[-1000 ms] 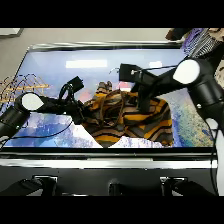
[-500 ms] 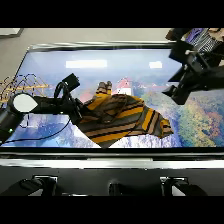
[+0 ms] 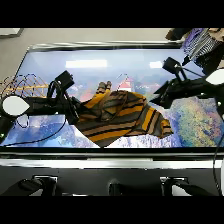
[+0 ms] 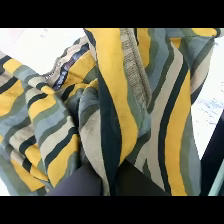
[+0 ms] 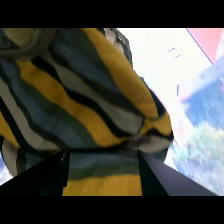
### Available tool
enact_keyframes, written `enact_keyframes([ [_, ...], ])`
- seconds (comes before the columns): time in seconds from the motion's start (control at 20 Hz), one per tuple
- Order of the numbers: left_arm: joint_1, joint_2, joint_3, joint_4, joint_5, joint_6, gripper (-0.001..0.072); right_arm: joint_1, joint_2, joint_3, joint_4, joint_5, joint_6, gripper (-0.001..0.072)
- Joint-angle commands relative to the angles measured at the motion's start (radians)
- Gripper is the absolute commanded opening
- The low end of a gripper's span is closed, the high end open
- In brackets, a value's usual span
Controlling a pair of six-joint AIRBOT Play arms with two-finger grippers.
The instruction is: Fold the clothes and pants, and hang the long-sleeved shirts on hangers.
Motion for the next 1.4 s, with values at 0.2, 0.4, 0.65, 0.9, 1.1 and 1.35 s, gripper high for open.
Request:
enact_keyframes([
  [0.2, -0.001, 0.004, 0.001, -0.010, -0.027, 0.000, 0.0014, -0.002, -0.146, -0.011, 0.208, -0.082, -0.206, 0.0507],
  [0.4, 0.000, 0.004, 0.001, -0.018, -0.027, 0.000, 0.0014, 0.040, -0.197, -0.011, 0.204, -0.093, -0.246, 0.0507],
  [0.65, 0.000, 0.004, 0.001, -0.034, -0.027, 0.000, 0.0014, 0.137, -0.249, -0.011, 0.206, -0.207, -0.246, 0.0505],
  [0.9, 0.000, 0.004, 0.001, -0.035, -0.026, -0.001, 0.0016, 0.143, -0.238, -0.010, 0.193, -0.162, -0.247, 0.0021],
  [1.1, 0.000, 0.004, 0.001, -0.034, -0.023, -0.005, 0.0135, 0.138, -0.135, -0.010, 0.099, -0.179, -0.236, 0.0026],
  [1.35, 0.004, 0.004, 0.001, -0.031, 0.132, -0.138, 0.0279, 0.138, 0.060, -0.010, -0.063, -0.141, -0.039, 0.0023],
])
